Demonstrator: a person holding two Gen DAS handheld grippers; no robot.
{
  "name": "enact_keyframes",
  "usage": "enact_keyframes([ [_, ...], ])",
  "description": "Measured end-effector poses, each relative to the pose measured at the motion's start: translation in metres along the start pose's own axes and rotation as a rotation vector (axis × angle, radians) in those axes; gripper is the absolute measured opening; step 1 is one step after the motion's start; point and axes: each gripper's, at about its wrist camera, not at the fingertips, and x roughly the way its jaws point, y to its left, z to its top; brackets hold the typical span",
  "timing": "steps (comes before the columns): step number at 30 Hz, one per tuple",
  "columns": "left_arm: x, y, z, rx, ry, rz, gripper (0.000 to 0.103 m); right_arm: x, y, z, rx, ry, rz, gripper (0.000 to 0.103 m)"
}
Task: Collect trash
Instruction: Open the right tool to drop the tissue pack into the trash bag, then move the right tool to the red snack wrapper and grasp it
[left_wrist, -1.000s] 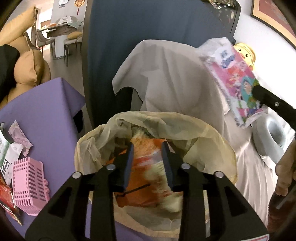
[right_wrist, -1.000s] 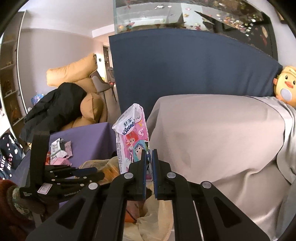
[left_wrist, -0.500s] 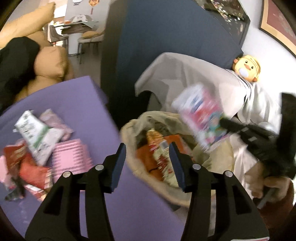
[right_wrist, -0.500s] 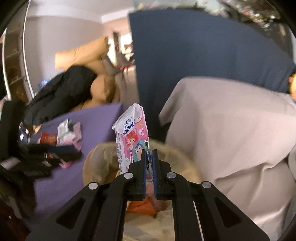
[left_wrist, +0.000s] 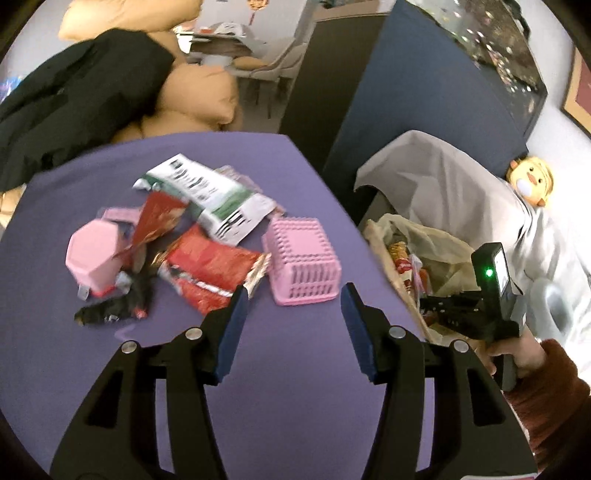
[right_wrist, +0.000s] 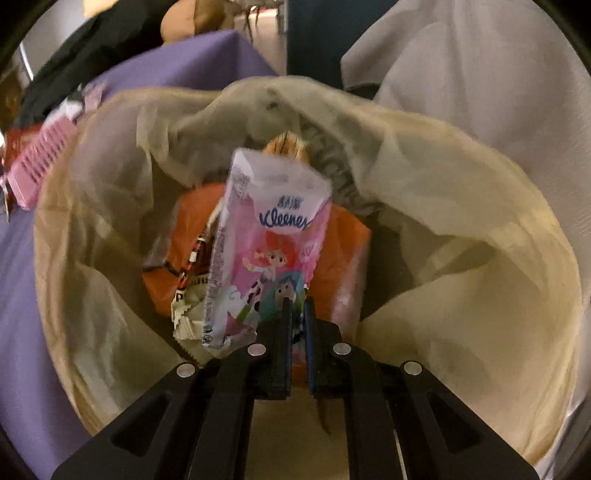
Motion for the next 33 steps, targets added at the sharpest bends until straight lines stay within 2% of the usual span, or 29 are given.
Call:
enact_keyframes([
  [3, -0.003, 0.009, -0.004, 0.001, -0.012, 0.028, 0.050, -0.007, 0.010, 0.002, -0.006, -0.009, 0.031, 0.008],
  [6, -0.011, 0.023, -0.005, -0.015, -0.033, 0.045, 0.050, -0.026, 0.018, 0.001, -0.022, -0.059, 0.016, 0.010],
  [8, -0.017, 0.034, -0.007, -0.042, -0.045, 0.051, 0.052, -0.041, 0.019, -0.001, -0.022, -0.102, 0.004, 0.021],
  [9, -0.020, 0.041, -0.008, -0.057, -0.052, 0.057, 0.053, -0.051, 0.019, 0.000, -0.011, -0.129, -0.001, 0.033],
  [10, -0.023, 0.046, -0.008, -0.068, -0.058, 0.064, 0.053, -0.061, 0.019, 0.000, 0.002, -0.158, -0.001, 0.034],
  [15, -0.036, 0.080, -0.012, -0.145, -0.088, 0.122, 0.054, -0.104, 0.028, 0.010, 0.034, -0.280, 0.032, 0.034],
  [16, -0.039, 0.087, -0.013, -0.157, -0.094, 0.141, 0.054, -0.112, 0.026, 0.019, 0.032, -0.304, 0.052, 0.034],
  [19, -0.046, 0.102, -0.015, -0.179, -0.104, 0.175, 0.054, -0.124, 0.052, 0.030, 0.008, -0.361, 0.132, 0.034],
  [22, -0.050, 0.113, -0.017, -0.198, -0.113, 0.186, 0.054, -0.128, 0.084, 0.041, -0.040, -0.377, 0.209, 0.034],
  [29, -0.057, 0.132, -0.026, -0.205, -0.129, 0.168, 0.055, -0.113, 0.151, 0.069, -0.161, -0.366, 0.315, 0.034],
  [33, -0.057, 0.135, -0.028, -0.206, -0.125, 0.143, 0.055, -0.102, 0.182, 0.076, -0.221, -0.370, 0.311, 0.034],
])
